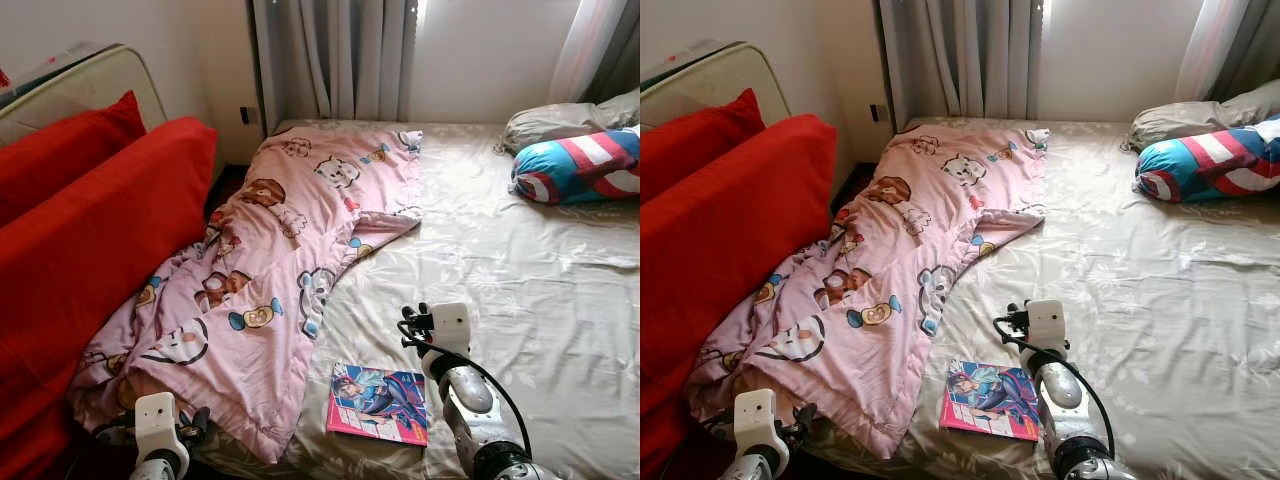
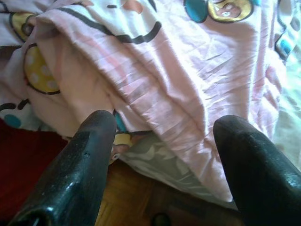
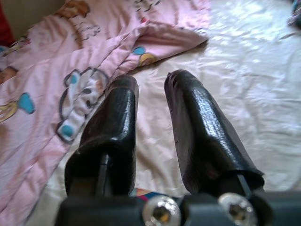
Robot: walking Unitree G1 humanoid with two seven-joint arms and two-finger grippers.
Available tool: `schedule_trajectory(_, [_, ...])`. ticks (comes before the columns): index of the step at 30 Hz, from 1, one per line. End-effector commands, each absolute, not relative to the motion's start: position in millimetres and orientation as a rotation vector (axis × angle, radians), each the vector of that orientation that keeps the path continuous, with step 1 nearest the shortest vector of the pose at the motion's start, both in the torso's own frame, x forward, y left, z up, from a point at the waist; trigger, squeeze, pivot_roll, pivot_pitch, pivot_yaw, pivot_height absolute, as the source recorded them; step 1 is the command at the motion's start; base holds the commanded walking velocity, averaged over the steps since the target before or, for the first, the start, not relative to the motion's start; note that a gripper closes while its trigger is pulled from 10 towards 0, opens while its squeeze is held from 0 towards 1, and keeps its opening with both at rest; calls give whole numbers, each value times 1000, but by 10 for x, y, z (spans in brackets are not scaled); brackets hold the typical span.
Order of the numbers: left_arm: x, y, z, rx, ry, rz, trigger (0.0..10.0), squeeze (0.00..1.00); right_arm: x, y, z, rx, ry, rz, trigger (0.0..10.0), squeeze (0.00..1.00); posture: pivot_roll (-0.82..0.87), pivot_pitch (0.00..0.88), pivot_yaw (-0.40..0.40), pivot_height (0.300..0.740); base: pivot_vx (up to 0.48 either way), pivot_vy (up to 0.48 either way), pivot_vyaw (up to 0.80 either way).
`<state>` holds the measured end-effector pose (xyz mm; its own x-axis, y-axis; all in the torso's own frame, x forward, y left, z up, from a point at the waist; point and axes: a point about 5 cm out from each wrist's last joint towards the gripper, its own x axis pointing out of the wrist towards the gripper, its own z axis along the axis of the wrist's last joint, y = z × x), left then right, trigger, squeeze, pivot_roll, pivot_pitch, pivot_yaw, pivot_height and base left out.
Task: Clean up the room
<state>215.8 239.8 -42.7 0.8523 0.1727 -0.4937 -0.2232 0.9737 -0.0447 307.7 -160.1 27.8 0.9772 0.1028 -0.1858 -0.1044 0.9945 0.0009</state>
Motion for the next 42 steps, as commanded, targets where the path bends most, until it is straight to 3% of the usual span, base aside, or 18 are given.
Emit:
schedule_trajectory(1, [2135,2411,-435,-122,504,222,10000,0,3107,-1607,338,-6,150,96,10000,0,-64,0,25,740,0,0,0])
schedule_trajectory(8, [2128,2397,-412,-129,453,221,10000,0,3081,-1666,385,0,88,59,10000,0,-49,0,10,740,0,0,0])
schedule_trajectory(9, [2679,2266,103,-6,161,170,10000,0,3068,-1666,372,2,90,55,10000,0,-50,0,18,740,0,0,0])
schedule_trajectory(10, [2679,2266,103,-6,161,170,10000,0,3068,-1666,372,2,90,55,10000,0,-50,0,18,740,0,0,0])
schedule_trajectory(11, [2925,2161,437,28,-2,149,10000,0,3055,-1657,356,1,94,56,10000,0,-53,0,22,740,0,0,0])
schedule_trajectory(13, [2990,2127,563,29,-48,140,10000,0,3042,-1646,341,-2,98,57,10000,0,-52,0,26,740,0,0,0])
schedule_trajectory(23, [2929,2239,709,-13,-118,176,10000,0,3018,-1605,381,11,58,64,10000,0,-45,0,32,740,0,0,0])
schedule_trajectory(32, [2981,2134,769,-49,-131,151,10000,0,3131,-1638,542,4,9,71,10000,0,-49,0,20,695,0,0,0])
schedule_trajectory(42, [2970,2059,818,-62,-135,145,10000,0,3134,-1565,570,9,2,106,10000,0,-50,12,3,695,0,0,0])
